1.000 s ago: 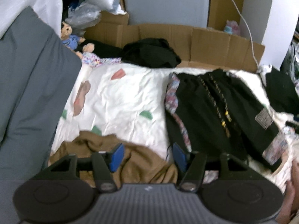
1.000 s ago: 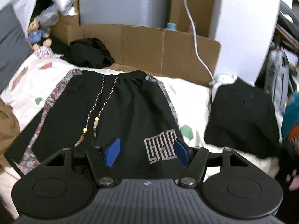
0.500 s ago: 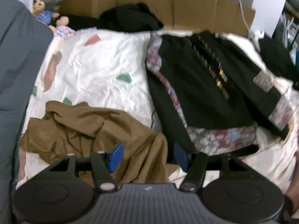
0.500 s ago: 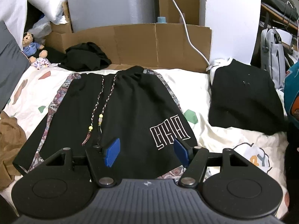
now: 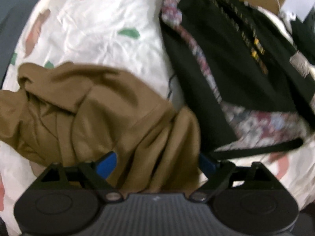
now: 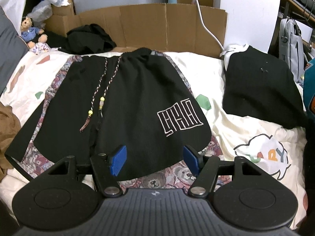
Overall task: Fold clothes
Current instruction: 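Move the left gripper over the brown cloth beside the shorts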
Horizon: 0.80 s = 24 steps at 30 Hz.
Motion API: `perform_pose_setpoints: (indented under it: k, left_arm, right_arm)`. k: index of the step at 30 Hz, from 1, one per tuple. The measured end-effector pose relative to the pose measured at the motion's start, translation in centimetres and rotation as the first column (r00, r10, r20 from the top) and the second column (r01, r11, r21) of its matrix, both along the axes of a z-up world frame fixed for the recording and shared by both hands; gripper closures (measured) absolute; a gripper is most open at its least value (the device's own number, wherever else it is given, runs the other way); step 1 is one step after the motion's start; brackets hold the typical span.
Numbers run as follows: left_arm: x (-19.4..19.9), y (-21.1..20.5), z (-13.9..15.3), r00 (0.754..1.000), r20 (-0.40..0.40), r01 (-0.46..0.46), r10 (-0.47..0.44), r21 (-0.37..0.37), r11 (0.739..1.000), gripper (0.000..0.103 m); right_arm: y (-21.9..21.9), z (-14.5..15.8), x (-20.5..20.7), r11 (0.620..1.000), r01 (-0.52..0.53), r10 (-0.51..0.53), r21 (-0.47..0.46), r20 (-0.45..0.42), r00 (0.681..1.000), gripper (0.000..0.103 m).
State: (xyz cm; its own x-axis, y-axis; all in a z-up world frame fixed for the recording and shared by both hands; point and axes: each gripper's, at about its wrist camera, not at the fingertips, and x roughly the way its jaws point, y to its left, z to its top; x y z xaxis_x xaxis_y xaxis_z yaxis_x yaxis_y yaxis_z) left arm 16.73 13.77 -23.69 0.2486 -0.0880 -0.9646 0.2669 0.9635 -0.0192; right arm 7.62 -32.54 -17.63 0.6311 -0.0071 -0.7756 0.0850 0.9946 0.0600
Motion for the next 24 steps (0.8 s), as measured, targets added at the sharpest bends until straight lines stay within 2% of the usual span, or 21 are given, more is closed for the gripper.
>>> perform_pose_setpoints:
  k: [3,9,11,13,15,16,18,21,24]
  left_arm:
    - [0.5,0.7,-1.1,1.0,-0.01,-0.022,0.022,-0.011,1.0,0.012]
    - [1.5,1.4,-2.8,0.994,-0.02,-0.105,0.104,-0.072,0.992,0.0]
    - [1.6,1.3,-3.2,0.993,-0.02,-0.116,0.115,-0.072,0.991,0.001]
    - [1.5,1.3,-3.3,0.993,-0.01,-0.119,0.119,-0.064,0.991,0.009]
    - [1.3,1.7,-3.1,0.988,0.008,-0.152,0.152,-0.017,0.988,0.033]
    - [1.3,2.1,-2.9,0.986,0.008,-0.169,0.169,-0.006,0.986,0.038]
    - [1.3,3.1,-2.4,0.979,-0.004,-0.204,0.204,-0.007,0.979,0.063]
    - [1.2,5.5,-1.9,0.964,-0.037,-0.264,0.262,-0.054,0.963,0.072]
    - [0.5,7.7,-1.3,0.947,-0.032,-0.32,0.319,-0.048,0.946,0.074]
  right_arm:
    - [0.0,-0.3,0.3,1.0,0.008,-0.008,0.029,-0.015,1.0,0.035]
    - [0.2,-0.5,0.4,1.0,0.004,-0.004,0.007,-0.031,1.0,0.035]
    - [0.4,-0.6,0.4,1.0,0.0,0.0,-0.002,-0.034,0.999,0.035]
    - [0.5,-0.5,0.5,1.0,-0.008,0.007,-0.009,-0.037,0.999,0.035]
    - [0.6,-0.5,0.6,1.0,-0.012,0.011,-0.013,-0.04,0.999,0.035]
    - [0.7,-0.6,0.6,1.0,-0.013,0.012,-0.014,-0.041,0.999,0.035]
    - [0.8,-0.6,0.6,1.0,-0.014,0.013,-0.015,-0.043,0.999,0.035]
    - [1.0,-0.5,0.7,1.0,-0.023,0.022,-0.015,-0.042,0.999,0.035]
    - [1.4,-0.3,0.7,0.999,-0.038,0.038,-0.02,-0.035,0.999,0.035]
